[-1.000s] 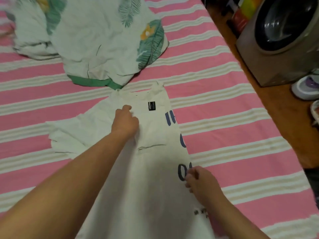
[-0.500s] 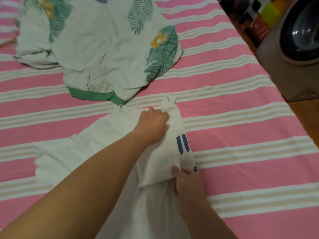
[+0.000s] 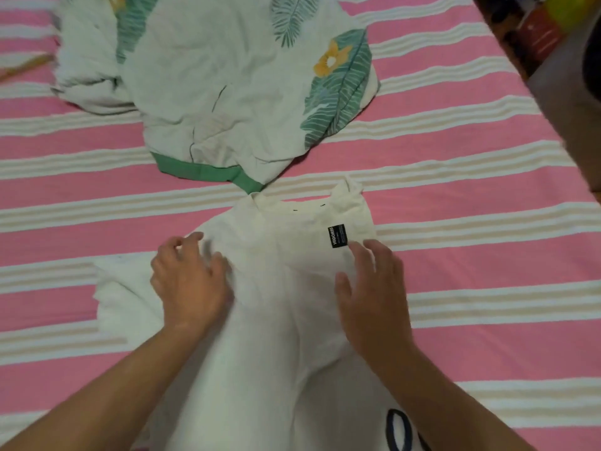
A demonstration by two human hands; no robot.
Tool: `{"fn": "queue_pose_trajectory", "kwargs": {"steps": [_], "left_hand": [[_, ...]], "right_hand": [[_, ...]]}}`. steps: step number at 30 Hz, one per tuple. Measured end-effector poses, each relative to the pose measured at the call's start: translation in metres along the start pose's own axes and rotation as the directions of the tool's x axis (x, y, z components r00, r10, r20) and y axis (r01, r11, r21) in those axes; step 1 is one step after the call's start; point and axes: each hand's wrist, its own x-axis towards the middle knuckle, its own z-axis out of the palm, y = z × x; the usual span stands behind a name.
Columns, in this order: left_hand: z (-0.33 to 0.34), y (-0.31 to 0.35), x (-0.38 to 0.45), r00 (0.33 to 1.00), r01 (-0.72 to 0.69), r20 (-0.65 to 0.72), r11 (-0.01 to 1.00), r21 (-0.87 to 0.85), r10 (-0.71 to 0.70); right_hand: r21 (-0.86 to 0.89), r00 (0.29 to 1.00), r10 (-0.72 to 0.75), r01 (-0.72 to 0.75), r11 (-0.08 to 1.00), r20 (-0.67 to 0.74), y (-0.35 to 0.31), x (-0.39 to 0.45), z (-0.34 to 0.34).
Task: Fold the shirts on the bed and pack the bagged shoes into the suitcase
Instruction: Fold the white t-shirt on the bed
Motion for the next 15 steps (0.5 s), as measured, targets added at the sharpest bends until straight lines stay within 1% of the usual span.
{"fn": "queue_pose_trajectory", "kwargs": {"steps": [1, 2, 3, 5, 6, 7, 8, 9, 10, 11, 12, 13, 14, 15], "left_hand": [[-0.010, -0.026, -0.001, 0.996, 0.086, -0.026, 0.996, 0.031, -0.085], [-0.020, -0.052, -0.001, 0.982, 0.187, -0.048, 0.981, 0.045, -0.185], [-0.027, -0.079, 0.000, 0.955, 0.295, -0.057, 0.954, 0.048, -0.293], [-0.039, -0.124, 0.005, 0.862, 0.507, 0.001, 0.861, 0.025, -0.507], [-0.044, -0.138, 0.008, 0.821, 0.568, 0.054, 0.823, 0.019, -0.568], [-0.048, -0.147, 0.009, 0.795, 0.600, 0.102, 0.800, 0.021, -0.599], [-0.046, -0.151, 0.011, 0.790, 0.601, 0.137, 0.799, 0.017, -0.597], [-0.044, -0.153, 0.013, 0.805, 0.574, 0.176, 0.819, 0.014, -0.567], [-0.044, -0.151, 0.011, 0.836, 0.519, 0.218, 0.855, -0.012, -0.504], [-0.046, -0.147, 0.008, 0.869, 0.454, 0.254, 0.889, -0.061, -0.426], [-0.048, -0.145, 0.003, 0.891, 0.411, 0.270, 0.901, -0.141, -0.365], [-0.055, -0.145, -0.003, 0.888, 0.436, 0.274, 0.865, -0.249, -0.369], [-0.064, -0.147, -0.011, 0.864, 0.502, 0.256, 0.788, -0.356, -0.434], [-0.071, -0.155, -0.019, 0.815, 0.573, 0.225, 0.684, -0.451, -0.534]], "right_hand": [[-0.048, 0.988, -0.138, 0.142, 0.989, 0.072, -0.008, 0.007, 0.011], [-0.092, 0.956, -0.245, 0.262, 0.961, 0.163, -0.015, 0.013, 0.024], [-0.128, 0.913, -0.311, 0.353, 0.927, 0.264, -0.020, 0.019, 0.038], [-0.193, 0.843, -0.331, 0.442, 0.876, 0.425, -0.024, 0.024, 0.064], [-0.225, 0.827, -0.320, 0.458, 0.860, 0.462, -0.023, 0.023, 0.075], [-0.256, 0.822, -0.302, 0.462, 0.849, 0.482, -0.022, 0.024, 0.083], [-0.285, 0.822, -0.283, 0.461, 0.841, 0.494, -0.022, 0.026, 0.087], [-0.311, 0.814, -0.262, 0.465, 0.829, 0.519, -0.024, 0.028, 0.088], [-0.333, 0.801, -0.236, 0.470, 0.817, 0.551, -0.027, 0.029, 0.086], [-0.359, 0.792, -0.200, 0.465, 0.809, 0.576, -0.031, 0.029, 0.083], [-0.383, 0.790, -0.167, 0.456, 0.803, 0.590, -0.037, 0.030, 0.080], [-0.404, 0.792, -0.130, 0.436, 0.804, 0.597, -0.047, 0.031, 0.075], [-0.416, 0.799, -0.095, 0.406, 0.814, 0.594, -0.059, 0.031, 0.071], [-0.420, 0.815, -0.087, 0.383, 0.823, 0.574, -0.072, 0.029, 0.069]]}}
